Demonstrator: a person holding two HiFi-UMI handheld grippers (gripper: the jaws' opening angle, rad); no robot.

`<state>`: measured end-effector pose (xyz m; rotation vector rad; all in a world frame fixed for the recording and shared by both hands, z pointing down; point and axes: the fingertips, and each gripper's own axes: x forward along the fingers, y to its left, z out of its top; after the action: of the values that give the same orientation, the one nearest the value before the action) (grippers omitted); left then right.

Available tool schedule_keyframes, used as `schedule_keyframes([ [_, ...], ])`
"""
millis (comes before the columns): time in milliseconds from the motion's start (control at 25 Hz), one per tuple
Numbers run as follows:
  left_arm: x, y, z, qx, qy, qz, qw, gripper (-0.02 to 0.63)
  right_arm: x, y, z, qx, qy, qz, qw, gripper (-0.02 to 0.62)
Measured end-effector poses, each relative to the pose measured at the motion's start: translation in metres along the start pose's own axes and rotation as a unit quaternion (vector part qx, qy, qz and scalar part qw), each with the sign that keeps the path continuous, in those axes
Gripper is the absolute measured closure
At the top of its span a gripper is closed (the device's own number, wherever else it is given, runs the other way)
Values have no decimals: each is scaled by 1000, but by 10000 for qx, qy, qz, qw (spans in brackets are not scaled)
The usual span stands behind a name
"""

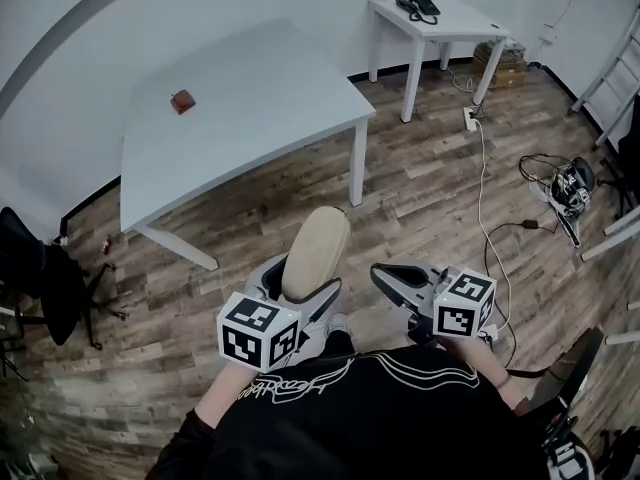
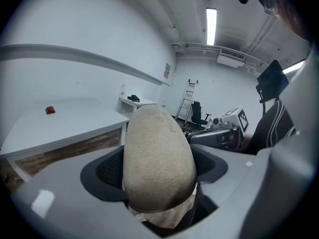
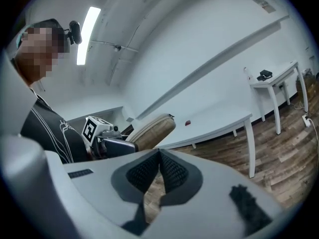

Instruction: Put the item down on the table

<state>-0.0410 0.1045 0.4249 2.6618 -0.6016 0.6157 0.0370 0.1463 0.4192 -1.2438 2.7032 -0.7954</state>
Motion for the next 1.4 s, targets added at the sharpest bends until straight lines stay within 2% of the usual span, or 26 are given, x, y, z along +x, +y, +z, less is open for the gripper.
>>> schedule_keyframes([
  [200,30,100,40,-133,-4,133,9998,216,80,-64,48,36,30,-13,10000,586],
  [400,46,173,60,-236,-49,285,9993,216,150,-93,86,-139,56,191,9997,586],
  [840,87,246,78,-418,-23,428,9982,216,212,-149,104,-46,313,314,9990,586],
  [1400,178,354,141,-536,132,719,9959,216,299,-271,168,140,535,524,9971,586],
])
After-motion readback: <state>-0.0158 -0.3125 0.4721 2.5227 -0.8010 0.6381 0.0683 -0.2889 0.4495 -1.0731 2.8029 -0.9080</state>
